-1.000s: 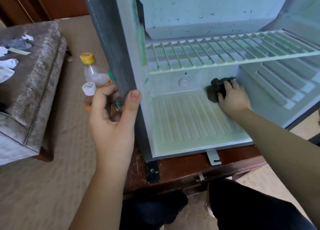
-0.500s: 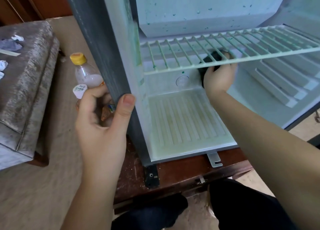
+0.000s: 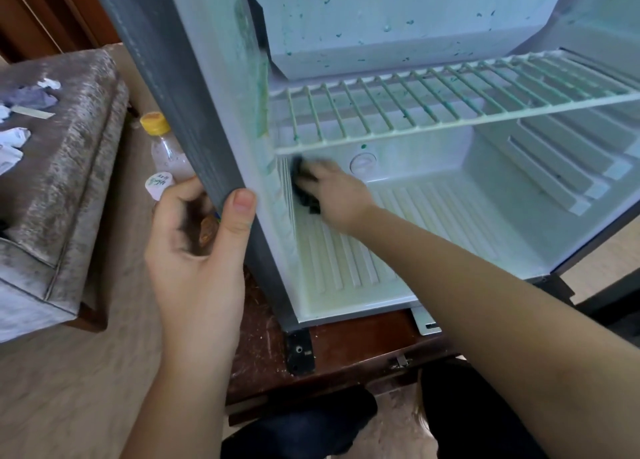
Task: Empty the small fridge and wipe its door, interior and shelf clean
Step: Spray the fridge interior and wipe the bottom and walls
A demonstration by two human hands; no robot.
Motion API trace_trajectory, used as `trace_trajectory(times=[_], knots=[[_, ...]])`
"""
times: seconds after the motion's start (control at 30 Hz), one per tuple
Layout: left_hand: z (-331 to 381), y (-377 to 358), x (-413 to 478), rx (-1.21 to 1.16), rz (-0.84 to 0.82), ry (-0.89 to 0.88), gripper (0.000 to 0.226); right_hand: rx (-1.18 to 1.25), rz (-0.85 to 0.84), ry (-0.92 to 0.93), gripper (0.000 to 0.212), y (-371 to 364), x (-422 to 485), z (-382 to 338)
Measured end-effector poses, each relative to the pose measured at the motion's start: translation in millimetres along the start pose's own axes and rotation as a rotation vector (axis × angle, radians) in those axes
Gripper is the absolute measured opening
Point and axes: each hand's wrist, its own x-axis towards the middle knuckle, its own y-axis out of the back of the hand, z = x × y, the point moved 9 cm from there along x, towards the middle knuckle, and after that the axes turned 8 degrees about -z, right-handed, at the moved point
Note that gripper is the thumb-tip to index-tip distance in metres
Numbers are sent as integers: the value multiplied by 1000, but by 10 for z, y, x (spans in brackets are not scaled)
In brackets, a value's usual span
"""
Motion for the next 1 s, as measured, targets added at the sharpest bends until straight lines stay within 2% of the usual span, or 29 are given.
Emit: trace_trajectory(times=[0.07, 0.17, 0.23, 0.43, 0.5, 0.6, 0.7, 0.77, 0.83, 0.9, 1.0], knots=[[7, -1, -10, 5, 5, 3, 51, -18, -120, 2, 53, -249, -77, 7], [12, 10, -17, -2, 18, 7, 55, 31, -75, -42, 47, -291, -49, -24], [8, -1, -21, 9, 8, 7, 53, -18, -45, -55, 44, -227, -58, 55], [29, 13, -43, 11, 23, 14, 55, 11, -50, -306, 42, -222, -445, 928], [35, 9, -46, 32, 21, 19, 52, 35, -59, -460, 42, -156, -667, 1363], [29, -13, -51, 41, 12, 37, 36, -115, -202, -656, 40, -68, -1051, 1949], [19, -15, -15, 32, 0, 38, 33, -169, -322, -716, 39, -27, -1073, 1986], [16, -15, -15, 45, -5, 42, 38, -136, -273, -753, 37, 35, -1004, 1895], [8, -22, -22, 37, -12, 53, 41, -104, -89, -797, 44, 230, -1004, 1889], [17, -16, -15, 30, -13, 53, 43, -105, 81, -799, 60, 434, -1024, 1883], [-11, 15, 4, 59, -9, 54, 47, -93, 78, -812, 78, 489, -963, 1863]])
